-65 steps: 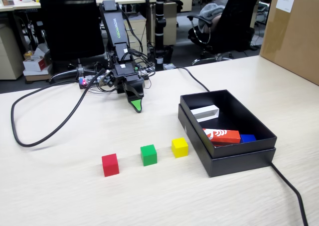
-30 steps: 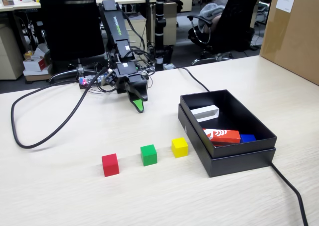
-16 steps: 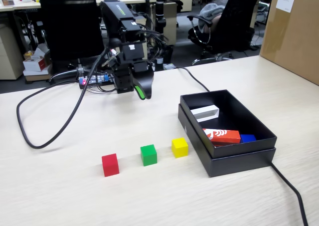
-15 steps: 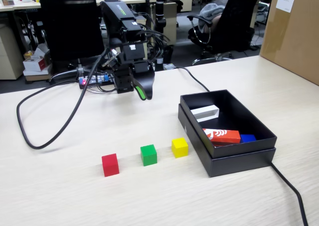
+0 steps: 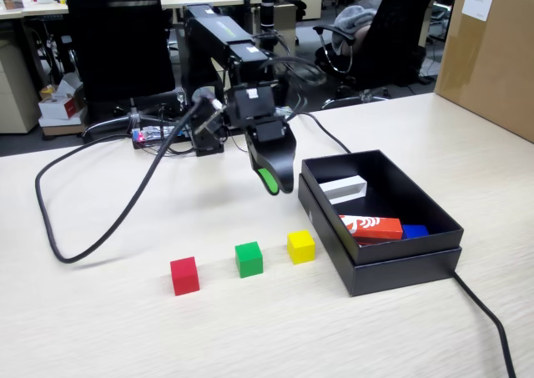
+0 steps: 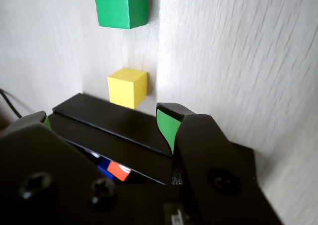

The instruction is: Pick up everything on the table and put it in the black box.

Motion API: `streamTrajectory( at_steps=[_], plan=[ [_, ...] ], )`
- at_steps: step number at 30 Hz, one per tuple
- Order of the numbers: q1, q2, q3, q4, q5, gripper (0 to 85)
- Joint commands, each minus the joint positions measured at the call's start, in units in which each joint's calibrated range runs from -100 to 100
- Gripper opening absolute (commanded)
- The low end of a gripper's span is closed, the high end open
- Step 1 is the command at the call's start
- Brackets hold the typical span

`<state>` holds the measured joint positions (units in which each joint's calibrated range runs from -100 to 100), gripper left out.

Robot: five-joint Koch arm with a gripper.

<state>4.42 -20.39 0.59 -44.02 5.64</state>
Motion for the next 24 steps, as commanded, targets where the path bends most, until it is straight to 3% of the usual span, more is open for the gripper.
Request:
streamTrajectory(
  at_steps=[1,24],
  plan=[
    [0.05,4.96,7.84,-0.52,0.63,43.6],
    [0.78,26.87,18.63,-0.52,1.37,43.7]
  ],
)
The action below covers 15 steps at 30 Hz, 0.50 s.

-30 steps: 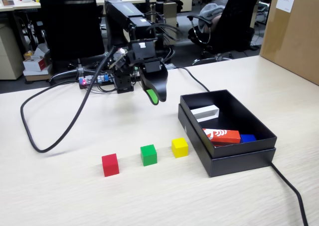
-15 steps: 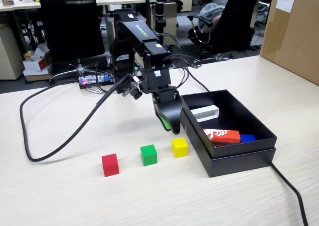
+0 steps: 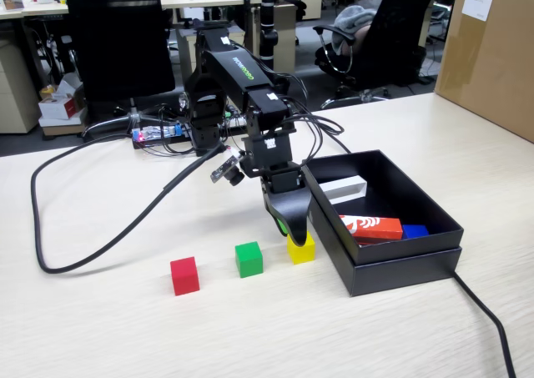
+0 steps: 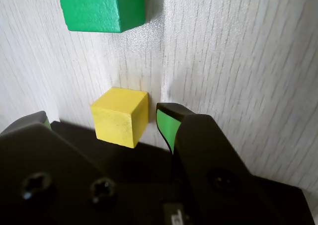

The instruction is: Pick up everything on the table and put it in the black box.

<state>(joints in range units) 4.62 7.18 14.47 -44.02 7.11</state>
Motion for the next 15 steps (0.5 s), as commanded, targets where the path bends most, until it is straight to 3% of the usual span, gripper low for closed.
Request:
streamTrajectory(
  at_steps=[1,15],
  plan=[
    [0.68,-0.70,4.84,-0.52,-0.10,43.7],
    [1.51,1.13,4.21,-0.52,-0.05,46.4]
  ],
)
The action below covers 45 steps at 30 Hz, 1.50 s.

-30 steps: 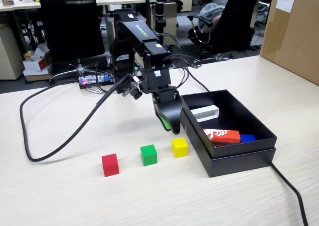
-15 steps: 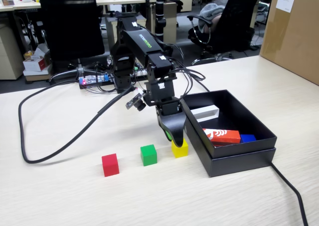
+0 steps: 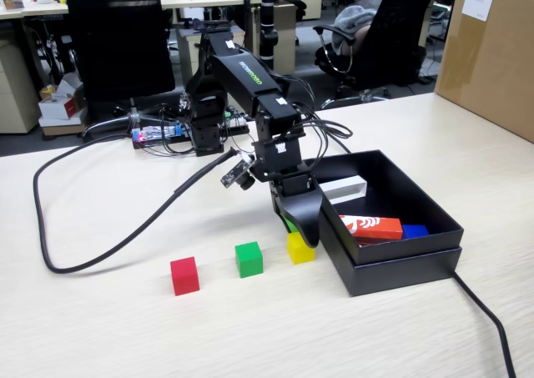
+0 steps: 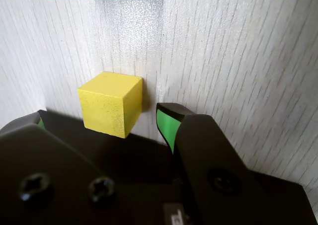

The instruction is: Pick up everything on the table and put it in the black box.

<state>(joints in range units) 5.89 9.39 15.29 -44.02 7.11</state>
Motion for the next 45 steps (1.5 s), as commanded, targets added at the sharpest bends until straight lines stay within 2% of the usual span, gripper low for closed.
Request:
streamTrajectory(
  at_steps=[1,13,15,20,26,28,32,34,37,45],
  plan=[
    [0.20,-0.72,3.48,-0.52,-0.05,46.5],
    [0.20,0.43,3.02,-0.43,-0.10,46.3],
    [0.15,0.43,2.75,-0.52,-0.20,42.2],
    [0.15,0.43,2.12,-0.86,-0.49,41.4],
    [0.05,0.08,2.30,-1.04,-0.78,28.1],
    [0.05,-0.03,2.30,-1.04,-0.93,27.8],
    [-0.20,-0.26,2.93,-1.04,-0.98,14.0],
    [-0.24,-0.26,2.84,-1.04,-1.12,13.6],
    [-0.59,-0.38,3.39,-1.04,-1.12,1.9],
    [-1.61,-8.98,4.02,-6.39,-1.17,0.9]
  ],
)
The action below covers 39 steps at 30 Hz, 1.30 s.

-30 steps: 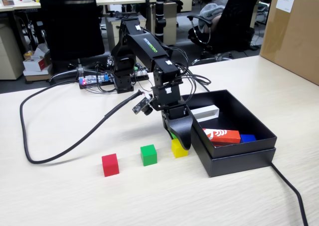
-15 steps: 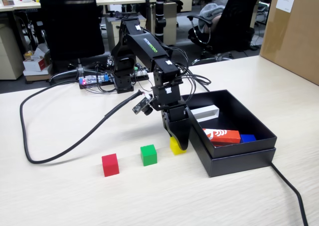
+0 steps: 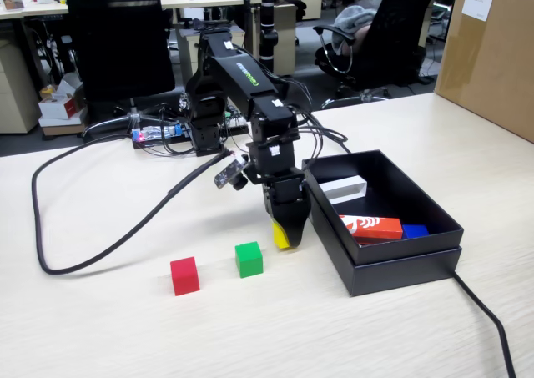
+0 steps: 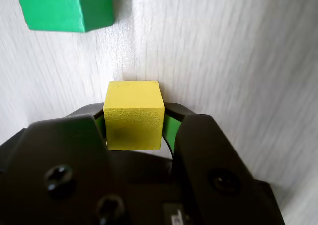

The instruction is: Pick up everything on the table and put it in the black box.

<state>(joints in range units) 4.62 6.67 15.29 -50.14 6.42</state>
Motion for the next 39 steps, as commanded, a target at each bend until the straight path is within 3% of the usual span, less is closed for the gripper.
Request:
streamTrajectory(
  at_steps=[1,5,7,12,19,29,30,31,33,39],
  plan=[
    [-0.49,-12.46,4.11,-2.18,-0.49,0.9],
    [-0.39,-22.67,4.11,-4.85,-0.44,0.9],
    [2.10,-39.08,2.75,-5.89,-0.39,0.9],
    [7.81,-44.59,2.57,-5.72,0.68,0.9],
    [11.87,-37.93,4.84,-5.37,2.59,0.9],
    [10.70,-21.53,-1.15,4.04,3.17,1.3],
    [10.65,-21.53,-1.60,4.56,3.17,2.8],
    [10.84,-21.18,-3.14,4.91,2.74,18.2],
    [11.18,-20.72,-4.95,4.82,2.34,29.1],
    [11.23,-21.30,-6.31,4.82,2.39,31.8]
  ],
)
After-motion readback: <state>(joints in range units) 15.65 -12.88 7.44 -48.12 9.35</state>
